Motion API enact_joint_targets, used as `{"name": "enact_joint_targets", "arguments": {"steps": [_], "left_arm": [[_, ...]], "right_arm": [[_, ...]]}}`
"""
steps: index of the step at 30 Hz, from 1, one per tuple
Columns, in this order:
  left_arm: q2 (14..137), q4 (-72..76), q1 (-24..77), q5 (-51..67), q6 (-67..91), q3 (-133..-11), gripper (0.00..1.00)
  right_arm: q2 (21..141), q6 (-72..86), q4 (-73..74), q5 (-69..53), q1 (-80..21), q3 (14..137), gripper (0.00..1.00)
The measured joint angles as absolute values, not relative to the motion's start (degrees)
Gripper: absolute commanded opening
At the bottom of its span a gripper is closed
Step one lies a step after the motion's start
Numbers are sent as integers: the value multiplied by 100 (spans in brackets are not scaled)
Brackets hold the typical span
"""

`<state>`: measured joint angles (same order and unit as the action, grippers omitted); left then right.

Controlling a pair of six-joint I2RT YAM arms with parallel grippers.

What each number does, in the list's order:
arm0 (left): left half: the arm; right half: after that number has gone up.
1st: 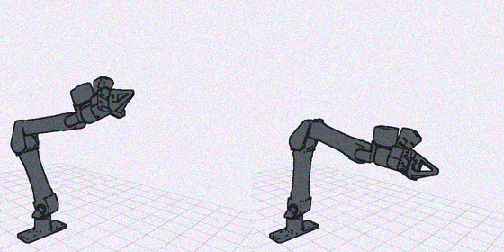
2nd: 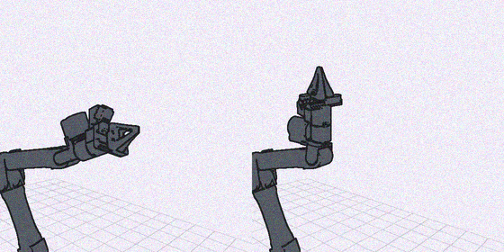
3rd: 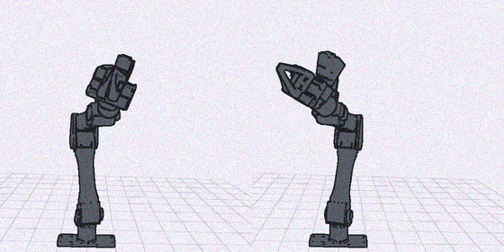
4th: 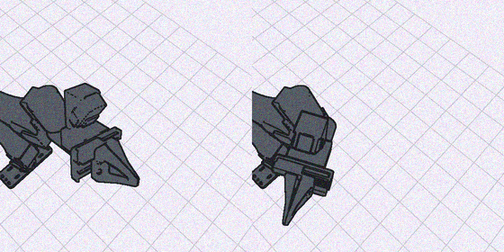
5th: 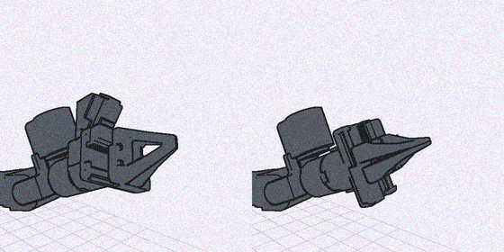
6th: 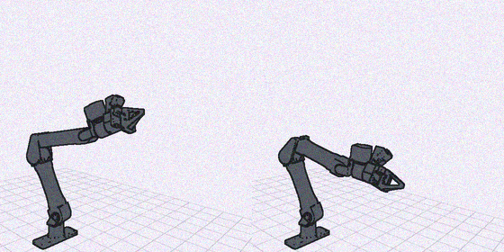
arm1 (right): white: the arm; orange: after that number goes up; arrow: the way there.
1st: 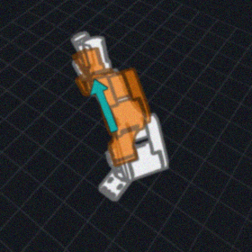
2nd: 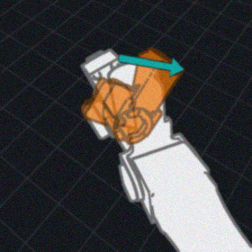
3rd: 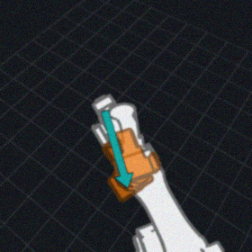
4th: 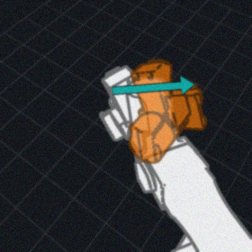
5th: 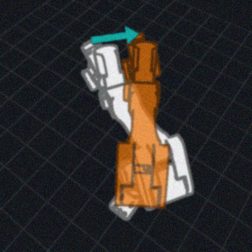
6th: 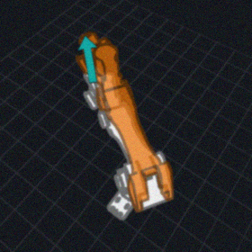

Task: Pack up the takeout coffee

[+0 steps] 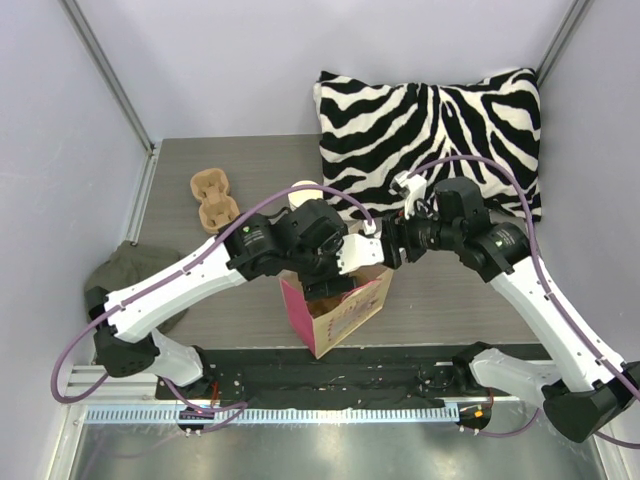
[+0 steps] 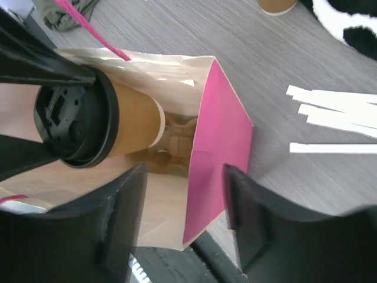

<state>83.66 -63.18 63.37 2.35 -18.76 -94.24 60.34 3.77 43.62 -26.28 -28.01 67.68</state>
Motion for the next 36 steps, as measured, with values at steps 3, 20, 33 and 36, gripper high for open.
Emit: {"name": "enact_joint_targets", "arguments": {"steps": [3,20,33,36], "left_arm": [[8219,-6243,6337,399,-1946,-9426,54],[8147,-6416,6337,1066,-2368,-9456,54],[8123,-6451,6326,1068,-2436,-9233,54],[8047,-6455,6318,1007,-2416,-9131,54]], "right_arm": [[6053,211,4495,-2569,-2801,6925,79],[7596,-2209,4239,-3828,-2812,8241,87],[8202,-3365,4418,-4171,-3568,8527,54],[8202,-3435,4410,-4073,-3682,8471,26]]}}
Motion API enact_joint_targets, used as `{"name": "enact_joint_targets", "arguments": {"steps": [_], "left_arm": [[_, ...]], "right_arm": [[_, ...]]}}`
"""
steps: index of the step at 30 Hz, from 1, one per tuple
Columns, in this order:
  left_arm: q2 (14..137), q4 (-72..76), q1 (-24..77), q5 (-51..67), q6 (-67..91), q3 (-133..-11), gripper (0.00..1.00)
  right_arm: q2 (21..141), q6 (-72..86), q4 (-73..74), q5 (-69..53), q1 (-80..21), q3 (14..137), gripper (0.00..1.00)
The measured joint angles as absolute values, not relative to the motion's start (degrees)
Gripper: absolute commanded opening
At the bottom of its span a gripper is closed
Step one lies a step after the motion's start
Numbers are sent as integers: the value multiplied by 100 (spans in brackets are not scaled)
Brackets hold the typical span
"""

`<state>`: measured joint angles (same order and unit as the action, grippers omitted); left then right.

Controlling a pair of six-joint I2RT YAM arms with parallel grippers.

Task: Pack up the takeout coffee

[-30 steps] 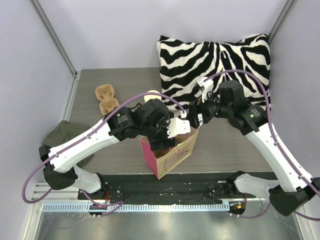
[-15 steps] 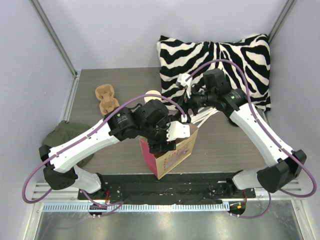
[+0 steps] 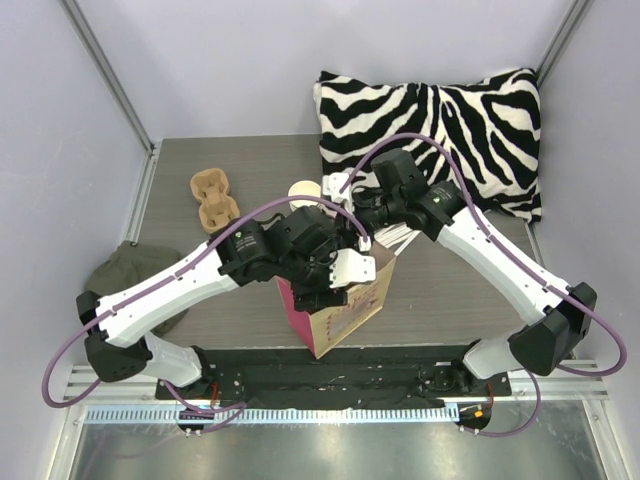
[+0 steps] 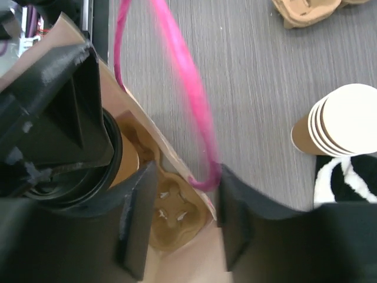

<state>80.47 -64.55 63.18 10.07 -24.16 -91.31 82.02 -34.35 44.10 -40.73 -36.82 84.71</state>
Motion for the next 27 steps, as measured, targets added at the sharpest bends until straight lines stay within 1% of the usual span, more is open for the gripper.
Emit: {"name": "enact_joint_targets", "arguments": {"steps": [2,3,8,14,20,27], "left_arm": [[7955,-6427,6278,919,-2392,-9050,54],[7891,-6399,6237,875,-2364,-9004,54],[7432,-6178,5874,711,-2075,-8735,54],[6941,-5706,5310,646,-1525,-8567,54],[6864,-5347,4971,781,-1039,-8547,54],[6873,-5194,4906,928,-768,-8283,54]], "right_arm": [[8202,-3393,4370,-3946,-3723,8420,8],[8202,-3339,4351,-3859,-3723,8420,1],[8112,-2895,3933,-3371,-3723,8261,1],[7408,-2316,3301,-2926,-3739,7653,1],[6814,-2132,2679,-2615,-3824,7225,1],[6740,-1785,2508,-2198,-4075,7140,1]]}}
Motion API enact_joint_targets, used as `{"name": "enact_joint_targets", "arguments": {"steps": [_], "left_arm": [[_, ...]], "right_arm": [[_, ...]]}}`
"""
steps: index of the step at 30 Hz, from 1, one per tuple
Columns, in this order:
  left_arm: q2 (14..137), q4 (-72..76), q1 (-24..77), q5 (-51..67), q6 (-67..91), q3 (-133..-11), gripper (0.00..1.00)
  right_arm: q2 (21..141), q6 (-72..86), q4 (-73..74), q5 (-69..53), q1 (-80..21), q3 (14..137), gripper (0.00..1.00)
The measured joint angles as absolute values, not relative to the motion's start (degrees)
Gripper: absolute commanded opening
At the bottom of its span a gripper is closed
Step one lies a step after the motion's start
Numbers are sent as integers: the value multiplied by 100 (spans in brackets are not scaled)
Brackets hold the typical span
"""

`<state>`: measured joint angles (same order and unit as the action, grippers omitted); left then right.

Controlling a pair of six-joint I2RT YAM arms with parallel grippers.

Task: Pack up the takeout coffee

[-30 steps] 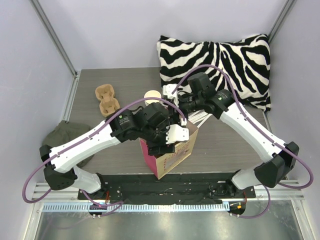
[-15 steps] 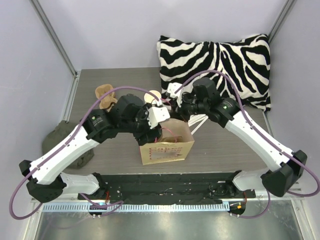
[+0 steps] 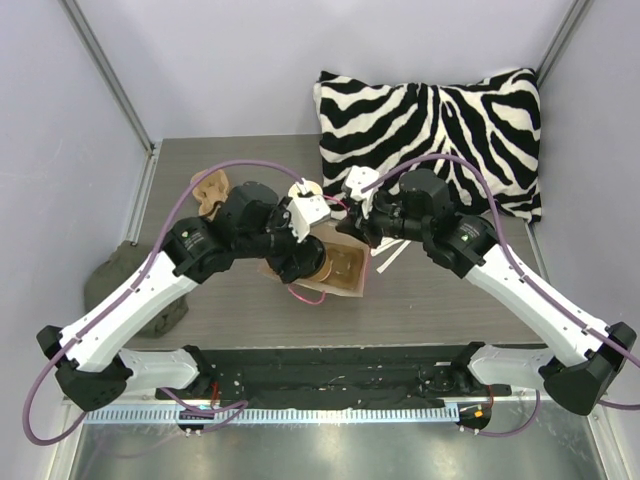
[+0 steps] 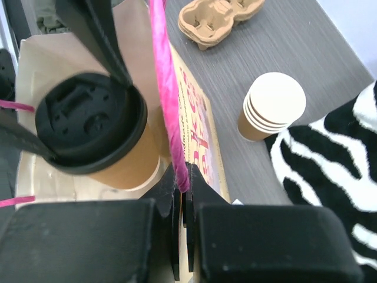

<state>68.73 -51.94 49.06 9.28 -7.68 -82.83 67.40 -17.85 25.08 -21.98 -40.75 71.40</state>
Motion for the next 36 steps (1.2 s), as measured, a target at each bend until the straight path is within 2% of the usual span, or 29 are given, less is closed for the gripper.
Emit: {"name": "enact_joint_targets", "arguments": {"steps": [7,14,26,36], "left_arm": [[6917,-5140,4967,786,-950,-7762,54],[6466,-4869,5116,375,-1391,-7024,53],[5756,-4292,6042,-554,-2217,-6176,53],[5408,-4005,6530,-1116,-2788,-5616,53]], "right_arm": [[6761,-956,2532,-1584,-4217,7142,1],[6525,-412,2530,-1249,-4442,7039,1],[5686,-753,2272,-757,-5332,6219,1],[5592,-1129,1975,-456,-5686,6020,1]]}}
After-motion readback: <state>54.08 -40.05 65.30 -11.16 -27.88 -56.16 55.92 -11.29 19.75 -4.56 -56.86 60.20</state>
